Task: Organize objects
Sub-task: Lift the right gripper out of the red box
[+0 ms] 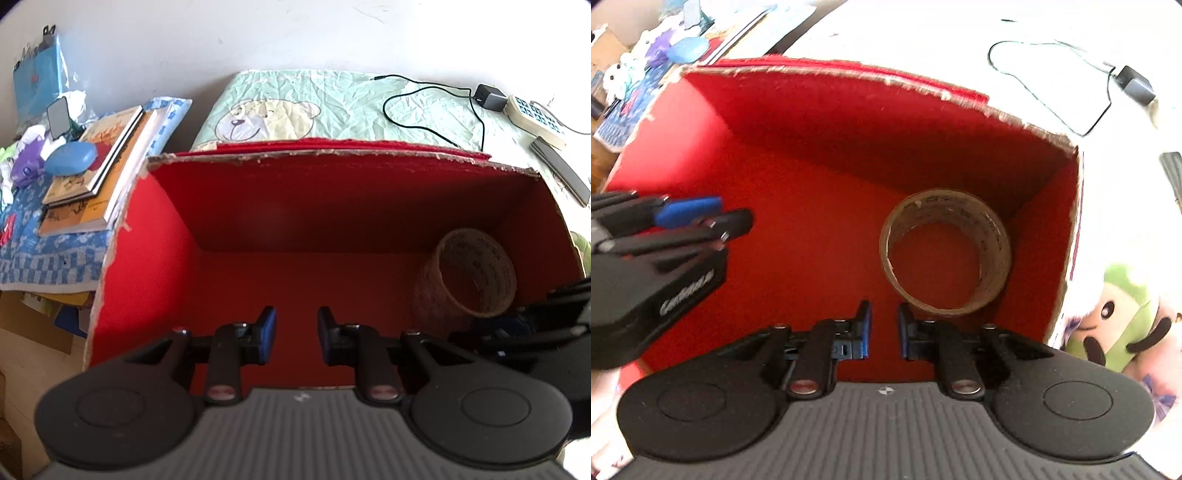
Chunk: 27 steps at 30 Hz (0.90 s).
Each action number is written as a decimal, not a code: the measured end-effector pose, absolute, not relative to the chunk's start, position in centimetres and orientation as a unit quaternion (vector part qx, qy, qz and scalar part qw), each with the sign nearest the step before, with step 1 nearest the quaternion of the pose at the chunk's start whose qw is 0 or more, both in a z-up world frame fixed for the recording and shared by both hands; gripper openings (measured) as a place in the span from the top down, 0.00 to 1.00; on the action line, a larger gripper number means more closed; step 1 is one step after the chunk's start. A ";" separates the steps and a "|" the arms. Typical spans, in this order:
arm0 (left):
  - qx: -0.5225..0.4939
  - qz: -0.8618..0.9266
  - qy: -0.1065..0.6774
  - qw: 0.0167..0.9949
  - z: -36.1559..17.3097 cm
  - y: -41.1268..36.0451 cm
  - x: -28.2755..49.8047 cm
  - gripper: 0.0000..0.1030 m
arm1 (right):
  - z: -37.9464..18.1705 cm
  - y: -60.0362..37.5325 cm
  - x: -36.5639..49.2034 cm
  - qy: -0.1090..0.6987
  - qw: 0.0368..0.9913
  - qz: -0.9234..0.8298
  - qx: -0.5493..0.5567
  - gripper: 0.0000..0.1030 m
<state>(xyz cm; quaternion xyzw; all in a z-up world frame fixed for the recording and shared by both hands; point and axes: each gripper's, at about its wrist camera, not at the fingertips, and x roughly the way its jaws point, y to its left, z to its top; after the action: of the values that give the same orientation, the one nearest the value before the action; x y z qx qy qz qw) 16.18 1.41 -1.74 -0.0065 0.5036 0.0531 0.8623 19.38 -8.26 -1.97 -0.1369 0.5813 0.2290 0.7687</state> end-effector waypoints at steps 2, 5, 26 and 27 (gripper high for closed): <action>-0.003 0.053 0.504 0.862 -1.6 1.3 16.1 0.80 | -2.3 -8.2 19.7 0.579 0.774 0.223 -0.124 0.87; 0.000 0.049 0.505 0.862 -1.5 1.2 15.9 0.80 | -2.7 -8.0 20.0 0.569 0.783 0.217 -0.123 0.87; 0.061 0.030 0.458 0.886 2.4 0.1 11.1 0.80 | 1.6 -13.3 14.1 0.482 0.859 0.170 0.037 0.68; 0.064 0.027 0.457 0.887 2.5 0.1 10.8 0.80 | 1.8 -13.6 13.8 0.478 0.861 0.167 0.043 0.68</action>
<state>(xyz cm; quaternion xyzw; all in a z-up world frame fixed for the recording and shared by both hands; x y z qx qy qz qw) 10.77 0.07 2.53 0.0639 0.4566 0.0274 0.8869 13.83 -13.56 1.76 0.0434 0.4785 0.1673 0.8609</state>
